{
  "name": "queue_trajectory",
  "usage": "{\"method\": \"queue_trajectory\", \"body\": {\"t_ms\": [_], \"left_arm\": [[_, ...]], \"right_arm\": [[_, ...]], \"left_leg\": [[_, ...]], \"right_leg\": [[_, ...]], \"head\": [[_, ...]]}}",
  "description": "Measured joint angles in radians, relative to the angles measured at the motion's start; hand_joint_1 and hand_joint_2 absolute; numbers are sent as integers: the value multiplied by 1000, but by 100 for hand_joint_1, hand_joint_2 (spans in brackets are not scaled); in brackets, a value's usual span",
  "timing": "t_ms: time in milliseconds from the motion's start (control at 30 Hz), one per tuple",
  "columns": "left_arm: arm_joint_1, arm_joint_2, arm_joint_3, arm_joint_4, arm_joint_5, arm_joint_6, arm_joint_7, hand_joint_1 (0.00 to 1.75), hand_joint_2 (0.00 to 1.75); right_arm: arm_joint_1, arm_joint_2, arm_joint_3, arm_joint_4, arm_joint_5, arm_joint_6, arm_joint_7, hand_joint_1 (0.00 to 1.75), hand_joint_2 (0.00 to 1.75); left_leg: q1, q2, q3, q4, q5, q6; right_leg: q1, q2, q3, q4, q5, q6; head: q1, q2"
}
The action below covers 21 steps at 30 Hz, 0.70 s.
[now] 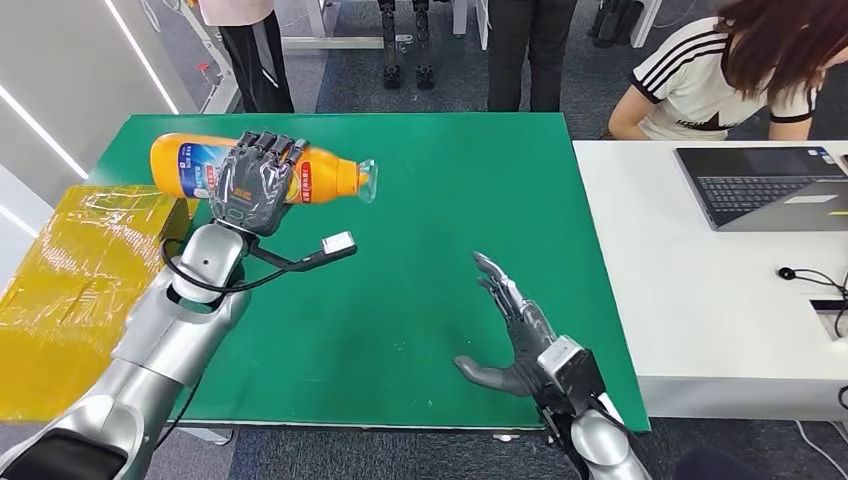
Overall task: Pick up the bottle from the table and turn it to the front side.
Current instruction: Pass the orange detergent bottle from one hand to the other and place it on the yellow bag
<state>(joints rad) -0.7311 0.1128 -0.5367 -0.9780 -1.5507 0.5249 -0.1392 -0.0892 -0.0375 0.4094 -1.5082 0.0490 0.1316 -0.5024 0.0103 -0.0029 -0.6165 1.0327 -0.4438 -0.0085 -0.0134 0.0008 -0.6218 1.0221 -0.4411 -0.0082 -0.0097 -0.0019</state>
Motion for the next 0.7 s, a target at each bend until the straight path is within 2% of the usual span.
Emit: {"method": "queue_trajectory", "body": {"t_ms": [200, 300, 400, 533, 700], "left_arm": [[19, 83, -39, 53, -14, -108, 37, 175, 175], [46, 115, -42, 65, -15, -139, 50, 175, 175], [67, 155, -56, 71, -8, -208, 64, 175, 175], [143, 240, -32, 78, 31, -305, 26, 175, 175], [193, 307, 11, 80, 86, -377, 2, 175, 175]], "right_arm": [[94, -8, -42, -81, 32, -12, -26, 0, 175], [119, -8, -64, -102, 37, -13, -32, 0, 175], [137, -8, -82, -113, 41, -10, -35, 0, 175], [195, -9, -122, -136, 45, -16, -46, 0, 175], [230, -9, -153, -160, 45, -18, -51, 0, 175]], "left_leg": [[0, 2, 0, -1, 0, 0], [0, 3, 0, -1, 0, 0], [0, 3, 0, -1, -1, -1], [1, 7, 2, -1, -4, -4], [2, 5, 1, -2, -4, -5]], "right_leg": [[0, 2, -1, 0, 0, 0], [0, 2, -1, 0, 0, 0], [0, 2, -1, 0, 0, 0], [0, 8, -2, 0, -1, -2], [1, 4, -1, 1, -3, -3]], "head": [[0, 0], [0, 0], [0, 0], [0, 0], [0, 0]]}}
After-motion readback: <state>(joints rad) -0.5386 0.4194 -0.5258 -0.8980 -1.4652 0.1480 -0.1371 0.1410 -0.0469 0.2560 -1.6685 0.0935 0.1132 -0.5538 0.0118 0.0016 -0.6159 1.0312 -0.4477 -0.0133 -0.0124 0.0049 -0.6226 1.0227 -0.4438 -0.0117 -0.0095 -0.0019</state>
